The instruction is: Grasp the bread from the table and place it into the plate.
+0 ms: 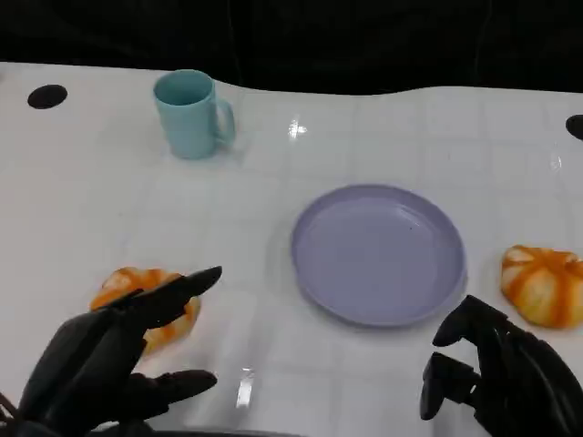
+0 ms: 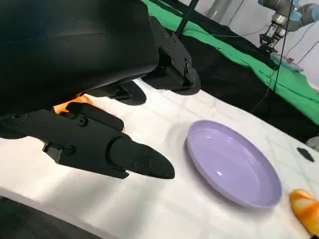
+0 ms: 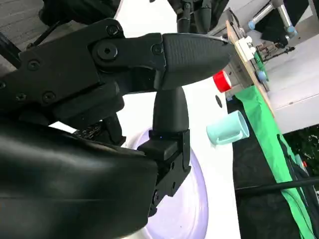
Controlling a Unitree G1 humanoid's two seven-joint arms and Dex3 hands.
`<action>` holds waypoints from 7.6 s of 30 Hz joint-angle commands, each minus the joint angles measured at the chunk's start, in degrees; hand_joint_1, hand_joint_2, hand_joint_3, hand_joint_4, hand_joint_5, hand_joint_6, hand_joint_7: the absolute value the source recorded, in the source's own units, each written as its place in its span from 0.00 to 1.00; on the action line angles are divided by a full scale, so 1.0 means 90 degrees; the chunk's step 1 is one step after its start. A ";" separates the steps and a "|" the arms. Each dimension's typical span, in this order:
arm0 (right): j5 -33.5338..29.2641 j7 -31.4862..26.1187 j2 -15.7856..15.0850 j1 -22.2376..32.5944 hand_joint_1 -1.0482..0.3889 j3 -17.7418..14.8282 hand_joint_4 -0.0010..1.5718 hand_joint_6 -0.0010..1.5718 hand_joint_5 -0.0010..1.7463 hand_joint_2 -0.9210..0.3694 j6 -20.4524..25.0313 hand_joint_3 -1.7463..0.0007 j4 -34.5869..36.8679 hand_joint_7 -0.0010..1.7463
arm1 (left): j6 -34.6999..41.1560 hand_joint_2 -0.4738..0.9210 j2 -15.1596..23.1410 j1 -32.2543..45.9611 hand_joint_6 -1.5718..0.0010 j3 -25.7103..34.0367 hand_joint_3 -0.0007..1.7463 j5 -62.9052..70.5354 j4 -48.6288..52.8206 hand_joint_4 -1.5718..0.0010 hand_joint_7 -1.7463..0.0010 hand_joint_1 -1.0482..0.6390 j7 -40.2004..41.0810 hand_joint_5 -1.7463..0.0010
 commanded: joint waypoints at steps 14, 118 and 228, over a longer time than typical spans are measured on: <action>-0.0081 -0.0074 0.0018 0.0007 0.35 0.0008 0.46 0.28 1.00 0.00 -0.0083 0.75 -0.0061 1.00 | 0.1221 0.97 0.0296 -0.0018 0.89 -0.0330 0.00 0.2195 -0.0513 0.94 1.00 0.38 0.0199 1.00; -0.0061 -0.0028 0.0037 -0.0041 0.35 0.0008 0.46 0.28 1.00 0.00 -0.0137 0.74 0.0023 0.99 | -0.0229 1.00 0.0841 -0.4549 0.67 -0.2500 0.29 0.1154 0.7501 0.53 0.00 0.39 0.2493 0.00; 0.0022 -0.0013 0.0292 0.0145 0.35 0.0326 0.48 0.29 1.00 0.00 -0.0113 0.74 -0.0191 1.00 | -0.0620 0.72 -0.0816 -0.6018 0.56 -0.2741 0.62 0.0781 0.6405 0.42 0.00 0.48 0.1875 0.00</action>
